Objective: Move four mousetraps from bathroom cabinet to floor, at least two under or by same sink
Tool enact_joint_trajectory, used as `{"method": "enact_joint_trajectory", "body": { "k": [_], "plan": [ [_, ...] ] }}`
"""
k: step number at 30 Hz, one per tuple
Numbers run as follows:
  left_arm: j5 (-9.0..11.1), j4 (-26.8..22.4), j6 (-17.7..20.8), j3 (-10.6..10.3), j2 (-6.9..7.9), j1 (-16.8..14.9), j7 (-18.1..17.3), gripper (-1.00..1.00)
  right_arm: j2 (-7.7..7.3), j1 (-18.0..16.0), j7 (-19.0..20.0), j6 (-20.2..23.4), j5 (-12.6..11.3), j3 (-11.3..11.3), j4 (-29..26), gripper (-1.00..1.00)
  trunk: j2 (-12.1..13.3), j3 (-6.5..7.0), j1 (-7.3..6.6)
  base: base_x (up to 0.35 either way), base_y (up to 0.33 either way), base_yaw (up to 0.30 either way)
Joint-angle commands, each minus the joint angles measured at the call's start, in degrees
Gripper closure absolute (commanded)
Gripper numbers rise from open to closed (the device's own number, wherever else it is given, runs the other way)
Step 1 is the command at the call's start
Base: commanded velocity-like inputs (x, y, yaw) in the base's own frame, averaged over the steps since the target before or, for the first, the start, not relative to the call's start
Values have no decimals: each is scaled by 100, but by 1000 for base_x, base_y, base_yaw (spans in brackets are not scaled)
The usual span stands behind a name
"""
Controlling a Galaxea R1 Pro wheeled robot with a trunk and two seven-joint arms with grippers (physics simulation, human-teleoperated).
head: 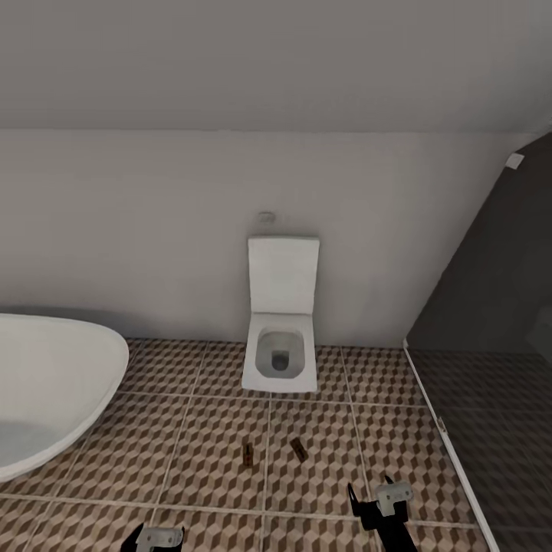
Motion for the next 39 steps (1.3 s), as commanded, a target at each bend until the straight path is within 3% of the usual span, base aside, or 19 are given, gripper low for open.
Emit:
{"method": "enact_joint_trajectory", "body": {
  "k": [1,39],
  "plan": [
    [17,16,-25,-48,-4,-6,16,-100,0,-4,-7,-15,-57,53,2,-100,-10,0,3,0,0,0],
    [17,16,-25,-48,-4,-6,16,-100,35,-4,-8,-6,-57,53,2,-100,-10,349,3,0,0,0]
  ]
}}
